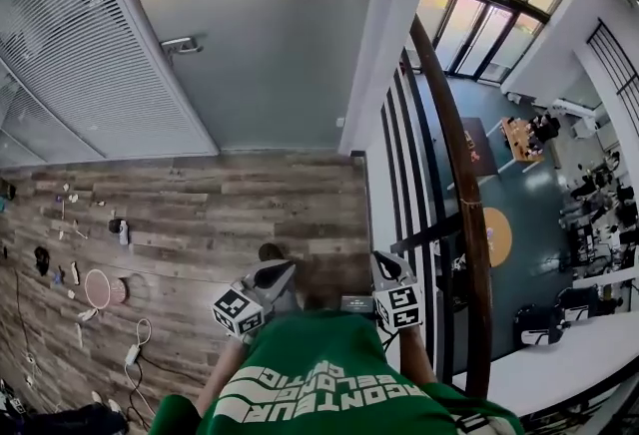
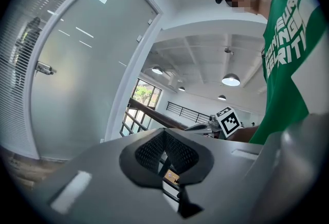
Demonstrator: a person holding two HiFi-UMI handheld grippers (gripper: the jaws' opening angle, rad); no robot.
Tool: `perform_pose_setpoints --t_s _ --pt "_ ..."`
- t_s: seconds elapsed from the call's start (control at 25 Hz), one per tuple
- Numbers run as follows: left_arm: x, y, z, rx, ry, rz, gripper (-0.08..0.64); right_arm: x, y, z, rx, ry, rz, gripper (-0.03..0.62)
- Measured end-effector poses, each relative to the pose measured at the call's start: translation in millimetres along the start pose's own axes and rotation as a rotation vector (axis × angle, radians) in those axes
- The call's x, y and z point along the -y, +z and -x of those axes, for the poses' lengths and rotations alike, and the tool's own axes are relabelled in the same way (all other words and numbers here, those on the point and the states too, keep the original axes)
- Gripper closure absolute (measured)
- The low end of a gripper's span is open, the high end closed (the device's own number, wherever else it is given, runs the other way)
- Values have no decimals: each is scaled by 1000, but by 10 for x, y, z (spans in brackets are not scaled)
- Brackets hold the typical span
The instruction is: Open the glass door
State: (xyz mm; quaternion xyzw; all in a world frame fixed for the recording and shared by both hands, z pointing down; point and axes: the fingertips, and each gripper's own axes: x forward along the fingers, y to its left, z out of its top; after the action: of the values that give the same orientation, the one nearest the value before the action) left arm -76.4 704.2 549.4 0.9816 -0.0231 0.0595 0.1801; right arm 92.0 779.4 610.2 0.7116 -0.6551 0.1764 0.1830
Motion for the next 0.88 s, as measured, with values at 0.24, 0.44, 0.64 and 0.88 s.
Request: perform_pose_setpoints --t_s 0.24,0.44,0.64,0.88 --pt "-374 150 -162 17 17 29 546 107 251 -357 2 17 -10 600" --pt "-773 357 -212 44 44 30 545 197 529 -768 3 25 34 600" --pt "-1255 504 -258 37 55 53 545 257 763 -1147 -8 10 41 600" --pt "-1687 640 -403 -35 14 50 545 260 1097 -1513 13 -32 11 600"
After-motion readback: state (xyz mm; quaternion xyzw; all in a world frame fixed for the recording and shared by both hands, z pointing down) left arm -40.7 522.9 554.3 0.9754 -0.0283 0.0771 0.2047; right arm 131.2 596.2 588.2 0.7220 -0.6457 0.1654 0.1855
